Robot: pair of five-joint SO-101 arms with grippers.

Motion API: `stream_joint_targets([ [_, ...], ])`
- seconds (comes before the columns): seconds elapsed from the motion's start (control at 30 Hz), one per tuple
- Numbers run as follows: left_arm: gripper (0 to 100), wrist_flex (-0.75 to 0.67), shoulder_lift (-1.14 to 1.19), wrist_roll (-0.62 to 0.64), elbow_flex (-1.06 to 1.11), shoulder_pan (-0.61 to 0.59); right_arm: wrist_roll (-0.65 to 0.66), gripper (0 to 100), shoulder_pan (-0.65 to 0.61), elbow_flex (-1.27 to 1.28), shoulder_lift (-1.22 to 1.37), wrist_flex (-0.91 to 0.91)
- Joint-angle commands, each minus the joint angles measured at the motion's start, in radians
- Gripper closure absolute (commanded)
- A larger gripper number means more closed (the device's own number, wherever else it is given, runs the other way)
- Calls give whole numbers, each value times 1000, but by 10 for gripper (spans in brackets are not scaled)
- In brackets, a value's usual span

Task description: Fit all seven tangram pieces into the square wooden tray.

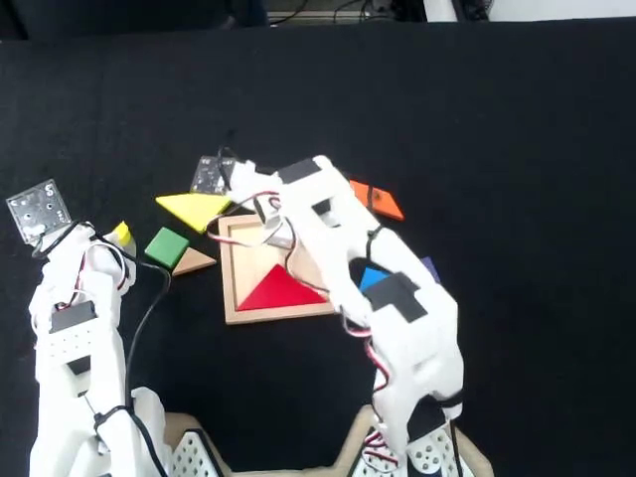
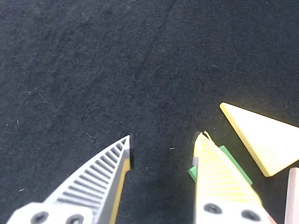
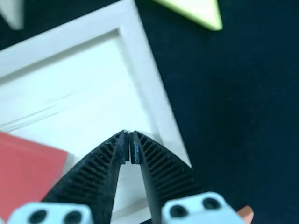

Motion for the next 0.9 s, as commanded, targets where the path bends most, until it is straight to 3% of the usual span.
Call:
stream_joint_targets([
  [0.0, 777, -18, -12, -9, -10, 13, -3, 988, 69, -101, 35, 11],
  [0.23, 777, -18, -12, -9, -13, 13, -2, 988, 132, -174, 50, 71],
  [0.43, 777, -18, -12, -9, -13, 15, -2, 988, 41, -197, -27, 213],
  [0.7, 777, -18, -12, -9, -13, 30, -14, 988, -52, -306, -452, 566],
  [0.87, 777, -9, -12, -81, -5, 145, -149, 987, -48, -329, -753, 692],
])
